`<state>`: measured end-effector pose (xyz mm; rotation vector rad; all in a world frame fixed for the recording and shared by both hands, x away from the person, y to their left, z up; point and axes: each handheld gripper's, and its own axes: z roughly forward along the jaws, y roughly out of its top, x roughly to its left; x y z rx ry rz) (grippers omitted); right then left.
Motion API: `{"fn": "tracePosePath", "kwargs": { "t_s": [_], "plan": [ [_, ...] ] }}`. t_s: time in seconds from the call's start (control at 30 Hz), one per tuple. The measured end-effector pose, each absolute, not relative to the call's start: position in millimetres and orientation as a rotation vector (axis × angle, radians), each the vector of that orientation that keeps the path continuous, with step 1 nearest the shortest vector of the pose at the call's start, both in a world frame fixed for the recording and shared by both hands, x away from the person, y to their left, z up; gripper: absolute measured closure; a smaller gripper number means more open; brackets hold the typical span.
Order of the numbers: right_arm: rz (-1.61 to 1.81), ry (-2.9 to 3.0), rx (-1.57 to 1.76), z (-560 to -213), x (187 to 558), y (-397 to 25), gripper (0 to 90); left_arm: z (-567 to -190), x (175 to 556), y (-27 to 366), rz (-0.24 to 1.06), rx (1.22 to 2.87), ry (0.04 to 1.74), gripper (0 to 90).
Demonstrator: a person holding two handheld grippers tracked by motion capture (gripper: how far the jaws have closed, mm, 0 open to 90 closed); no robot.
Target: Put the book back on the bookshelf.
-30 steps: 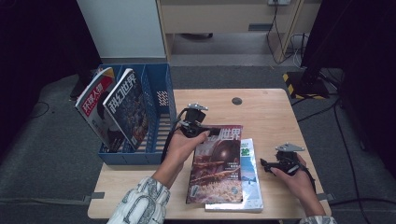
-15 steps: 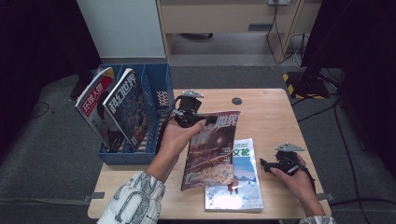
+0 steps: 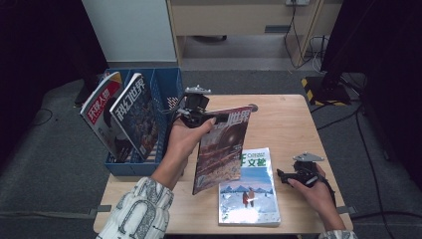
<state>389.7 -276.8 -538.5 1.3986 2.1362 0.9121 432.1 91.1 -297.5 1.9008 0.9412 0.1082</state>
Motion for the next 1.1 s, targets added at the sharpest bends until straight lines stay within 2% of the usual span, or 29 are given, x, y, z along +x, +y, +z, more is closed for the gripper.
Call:
{"fn": "tracePosePath", "kwargs": {
  "t_s": [1.1],
  "plan": [
    [0.909,2.131,1.408,-538.4,389.5,-275.7,8.7,-261.7,425.2,142.7,0.216,1.798,1.003,83.9]
  ]
}}
